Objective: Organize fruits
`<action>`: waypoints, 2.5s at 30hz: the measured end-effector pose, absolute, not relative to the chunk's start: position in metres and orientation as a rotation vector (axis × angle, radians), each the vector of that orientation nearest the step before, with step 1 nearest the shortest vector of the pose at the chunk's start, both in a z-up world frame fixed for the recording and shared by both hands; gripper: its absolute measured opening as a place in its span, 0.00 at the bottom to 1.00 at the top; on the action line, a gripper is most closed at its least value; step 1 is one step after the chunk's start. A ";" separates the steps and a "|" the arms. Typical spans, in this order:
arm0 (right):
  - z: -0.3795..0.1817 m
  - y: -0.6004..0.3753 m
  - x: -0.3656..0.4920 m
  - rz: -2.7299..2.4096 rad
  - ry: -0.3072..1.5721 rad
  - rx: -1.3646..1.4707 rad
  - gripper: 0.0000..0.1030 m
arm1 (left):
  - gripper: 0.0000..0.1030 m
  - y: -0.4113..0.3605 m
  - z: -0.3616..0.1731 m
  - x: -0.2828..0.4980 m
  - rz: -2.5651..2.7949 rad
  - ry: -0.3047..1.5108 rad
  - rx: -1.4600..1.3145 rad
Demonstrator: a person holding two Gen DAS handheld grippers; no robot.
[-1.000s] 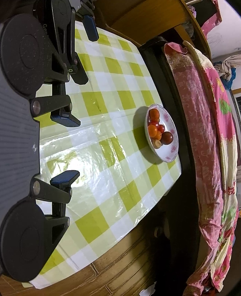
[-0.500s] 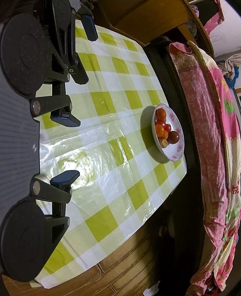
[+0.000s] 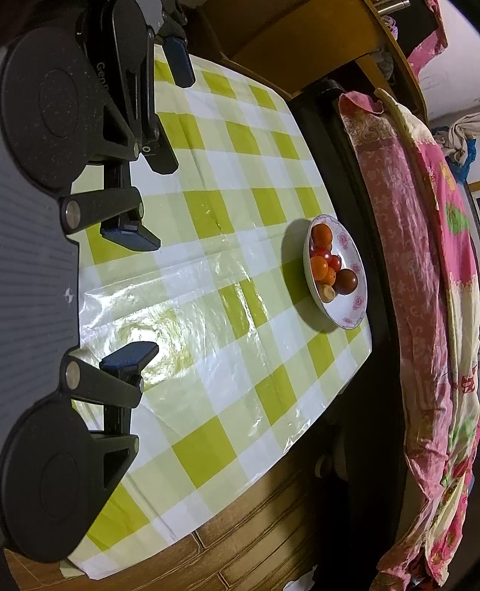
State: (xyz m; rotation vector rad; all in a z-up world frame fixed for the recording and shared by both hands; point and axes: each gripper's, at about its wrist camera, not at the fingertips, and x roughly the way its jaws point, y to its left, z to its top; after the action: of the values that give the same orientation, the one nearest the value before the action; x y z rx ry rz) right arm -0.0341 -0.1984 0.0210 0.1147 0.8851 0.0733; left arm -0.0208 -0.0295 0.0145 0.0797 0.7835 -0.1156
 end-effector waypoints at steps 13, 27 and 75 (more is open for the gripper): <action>0.020 -0.198 -0.034 0.073 0.889 0.115 0.50 | 1.00 -0.030 0.014 -0.022 -0.112 0.780 0.087; 0.020 -0.198 -0.034 0.072 0.889 0.115 0.50 | 1.00 -0.030 0.014 -0.022 -0.111 0.777 0.092; 0.020 -0.198 -0.037 0.072 0.883 0.101 0.50 | 1.00 -0.032 0.019 -0.028 -0.099 0.730 0.143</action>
State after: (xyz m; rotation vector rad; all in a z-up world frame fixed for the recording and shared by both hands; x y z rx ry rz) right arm -0.0366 -0.1978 0.0200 0.1007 0.8827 0.0718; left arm -0.0279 -0.0321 0.0193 0.1429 0.7297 -0.0988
